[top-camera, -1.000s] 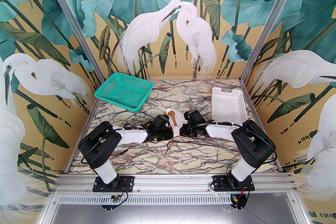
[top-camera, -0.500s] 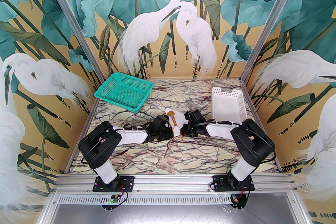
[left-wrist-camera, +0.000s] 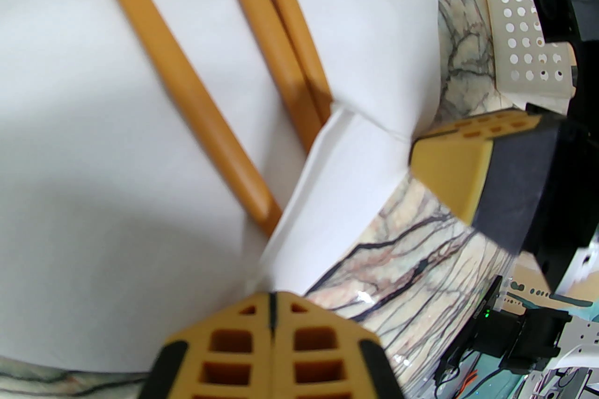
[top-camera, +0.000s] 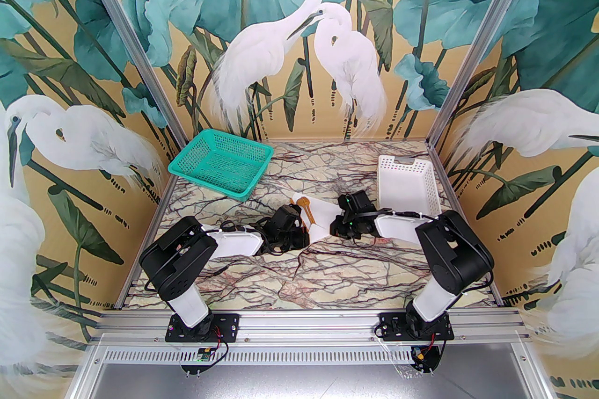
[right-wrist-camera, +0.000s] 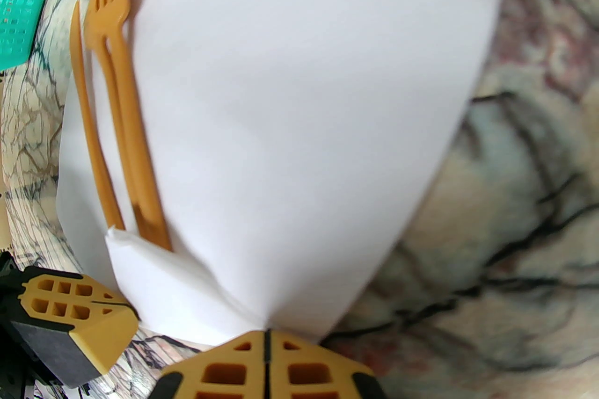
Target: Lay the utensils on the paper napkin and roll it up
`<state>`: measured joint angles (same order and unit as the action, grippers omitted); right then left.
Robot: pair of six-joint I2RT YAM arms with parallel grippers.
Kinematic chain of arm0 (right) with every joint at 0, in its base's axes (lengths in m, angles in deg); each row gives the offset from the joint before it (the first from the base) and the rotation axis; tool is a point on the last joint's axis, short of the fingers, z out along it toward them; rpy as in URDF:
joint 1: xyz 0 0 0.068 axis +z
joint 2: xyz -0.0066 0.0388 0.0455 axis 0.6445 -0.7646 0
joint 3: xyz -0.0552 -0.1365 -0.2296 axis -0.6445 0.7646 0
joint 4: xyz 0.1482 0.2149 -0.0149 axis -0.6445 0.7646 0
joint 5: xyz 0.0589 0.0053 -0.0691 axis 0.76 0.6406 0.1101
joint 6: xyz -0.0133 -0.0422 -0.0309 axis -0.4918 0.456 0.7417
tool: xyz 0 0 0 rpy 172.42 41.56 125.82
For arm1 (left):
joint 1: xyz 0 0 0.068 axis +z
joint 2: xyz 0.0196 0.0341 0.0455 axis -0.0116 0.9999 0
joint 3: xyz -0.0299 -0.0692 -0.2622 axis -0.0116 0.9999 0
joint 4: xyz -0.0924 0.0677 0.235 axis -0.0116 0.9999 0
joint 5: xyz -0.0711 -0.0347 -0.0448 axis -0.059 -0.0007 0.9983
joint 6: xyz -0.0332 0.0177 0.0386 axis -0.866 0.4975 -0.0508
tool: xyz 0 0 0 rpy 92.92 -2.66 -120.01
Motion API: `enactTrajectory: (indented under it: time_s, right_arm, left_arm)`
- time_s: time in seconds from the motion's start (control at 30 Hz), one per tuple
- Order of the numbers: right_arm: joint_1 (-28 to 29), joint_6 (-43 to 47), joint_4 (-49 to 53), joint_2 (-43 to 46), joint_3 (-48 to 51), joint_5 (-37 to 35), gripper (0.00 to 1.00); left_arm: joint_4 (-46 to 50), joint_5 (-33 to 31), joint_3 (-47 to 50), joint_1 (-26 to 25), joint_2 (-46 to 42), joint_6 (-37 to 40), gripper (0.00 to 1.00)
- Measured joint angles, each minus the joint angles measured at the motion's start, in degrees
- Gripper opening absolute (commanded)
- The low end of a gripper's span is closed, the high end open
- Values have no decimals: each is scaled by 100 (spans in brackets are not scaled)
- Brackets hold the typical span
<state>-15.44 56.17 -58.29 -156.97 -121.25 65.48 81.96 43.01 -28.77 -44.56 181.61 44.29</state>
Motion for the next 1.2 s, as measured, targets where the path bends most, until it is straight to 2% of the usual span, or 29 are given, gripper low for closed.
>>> enactTrajectory:
  time_s: [0.27, 0.47, 0.6, 0.87, 1.2]
  right_arm:
    - [-409, 258, 459, 275, -2, -304, 12]
    - [-483, 448, 787, 839, -57, -483, 28]
    - [-483, 496, 833, 890, -219, -560, 35]
    - [-450, 560, 833, 358, -789, -671, 47]
    - [-385, 737, 942, -638, -1582, -1102, 48]
  left_arm:
    - [-20, 0, 22, 0, -7, 0, 0]
    - [-44, 0, 140, 0, -109, -2, 0]
    - [-103, -20, 227, -35, -166, -4, 0]
    - [-153, -87, 365, -188, -273, -111, 0]
    - [-164, -87, 437, -203, -334, -155, 0]
